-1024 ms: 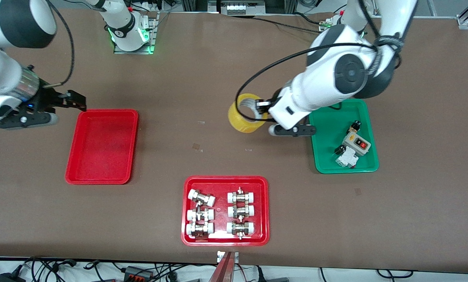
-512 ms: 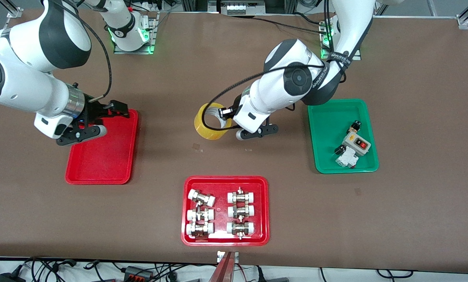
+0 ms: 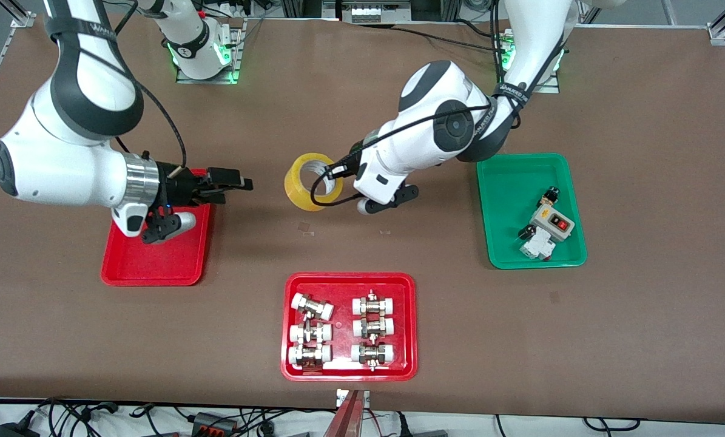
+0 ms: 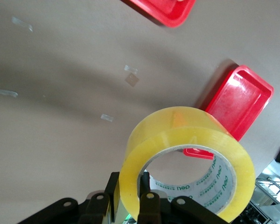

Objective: Left arm passes tape to right arm into tray
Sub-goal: 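Hold the tape out with the left gripper while the right gripper reaches it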

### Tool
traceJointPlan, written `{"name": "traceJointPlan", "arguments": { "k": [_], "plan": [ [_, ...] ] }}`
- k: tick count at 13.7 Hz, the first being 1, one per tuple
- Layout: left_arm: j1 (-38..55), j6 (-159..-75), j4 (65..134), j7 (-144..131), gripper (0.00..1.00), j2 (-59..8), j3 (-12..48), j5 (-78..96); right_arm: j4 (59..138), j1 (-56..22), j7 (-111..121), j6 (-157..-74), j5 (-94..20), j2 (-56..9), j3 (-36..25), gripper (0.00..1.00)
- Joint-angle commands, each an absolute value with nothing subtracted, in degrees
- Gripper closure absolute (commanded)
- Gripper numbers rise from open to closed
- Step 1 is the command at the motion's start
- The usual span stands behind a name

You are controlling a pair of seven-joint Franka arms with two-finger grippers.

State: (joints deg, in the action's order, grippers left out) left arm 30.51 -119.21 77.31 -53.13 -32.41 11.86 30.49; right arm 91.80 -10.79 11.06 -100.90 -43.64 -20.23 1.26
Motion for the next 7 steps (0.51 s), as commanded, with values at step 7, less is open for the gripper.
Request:
{"name": "traceJointPlan", "arguments": {
  "k": [7],
  "plan": [
    [32.5,-122.9,69.3,-58.6,1.00,-38.5,11.6,31.9,90.3,-11.3,17.8,-100.0,-51.4,-24.4,1.1,0.00]
  ]
}}
